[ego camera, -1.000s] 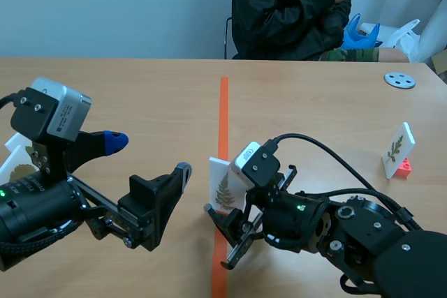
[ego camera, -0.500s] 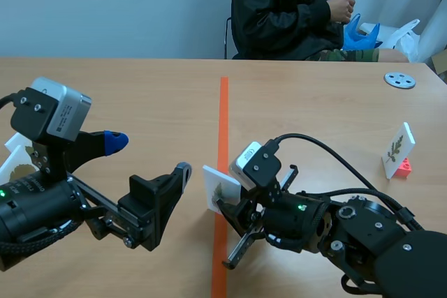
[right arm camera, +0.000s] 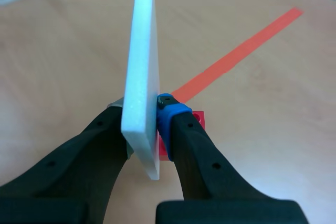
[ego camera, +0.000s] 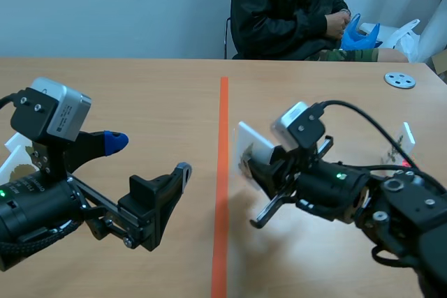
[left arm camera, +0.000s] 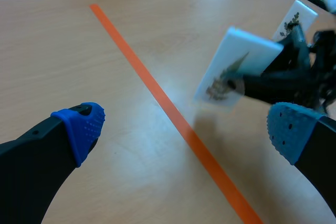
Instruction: Sort the leaf by its shape. The table is split by an orange tape line. A compound leaf with several leaflets goes to the left side, a simple leaf with one blade goes to the right side. Return to the home posture when a red brick is placed on the table.
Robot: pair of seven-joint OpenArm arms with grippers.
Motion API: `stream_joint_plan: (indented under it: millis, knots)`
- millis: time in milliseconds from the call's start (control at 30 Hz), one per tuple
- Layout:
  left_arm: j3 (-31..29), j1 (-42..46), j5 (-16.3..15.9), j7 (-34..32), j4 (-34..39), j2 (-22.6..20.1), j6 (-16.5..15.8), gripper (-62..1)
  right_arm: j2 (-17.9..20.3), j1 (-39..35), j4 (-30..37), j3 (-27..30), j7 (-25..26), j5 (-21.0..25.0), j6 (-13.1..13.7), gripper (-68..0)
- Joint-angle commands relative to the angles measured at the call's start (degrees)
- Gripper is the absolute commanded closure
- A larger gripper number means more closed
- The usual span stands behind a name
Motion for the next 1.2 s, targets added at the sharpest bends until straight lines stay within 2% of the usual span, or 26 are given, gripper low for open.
stream_joint_plan:
  millis: [0,100,233,300,467,600,833,1033,1100,1167]
  knots:
    - [-0.11,0.31,-0.55,-0.94,0.76,0.0,0.09,-62.3,1.42,-0.9,2.34,1.79,0.85,1.9,0.81,-1.5]
    - [-0.11,0.31,-0.55,-0.94,0.76,0.0,0.07,-62.3,1.88,-3.54,5.16,6.47,0.79,2.95,2.21,-1.5]
    - [-0.11,0.31,-0.55,-0.94,0.76,0.0,0.09,-62.3,1.81,-7.69,6.05,13.05,0.9,4.96,7.08,-1.5]
    - [-0.11,0.31,-0.57,-0.94,0.76,0.0,0.09,-62.3,1.84,-9.7,6.05,15.61,0.9,6.27,8.59,-1.5]
    - [-0.11,0.31,-0.57,-0.94,0.76,0.0,0.07,-62.3,1.84,-14.14,6.05,21.88,1.18,7.89,10.67,-1.5]
    - [-0.09,0.31,-0.57,-0.94,0.76,0.0,0.07,-62.3,1.77,-16.85,6.05,26.51,1.53,11.3,10.8,-1.5]
    - [-0.09,0.28,-0.57,-0.96,0.76,0.0,0.07,-62.3,1.51,-18.36,6.03,32.48,0.66,11.21,10.8,-1.5]
    - [-0.09,0.28,-0.57,-0.96,0.76,0.0,0.07,-62.3,1.53,-18.36,5.99,33.73,-1.62,11.23,10.8,-1.5]
    - [-0.09,0.28,-0.57,-0.96,0.76,0.0,0.07,-62.3,1.49,-18.34,5.99,33.73,-2.56,11.26,9.57,-1.5]
    - [-0.09,0.28,-0.57,-0.96,0.76,-0.02,0.07,-62.3,1.51,-18.34,5.97,33.73,-2.89,12.22,6.84,-1.5]
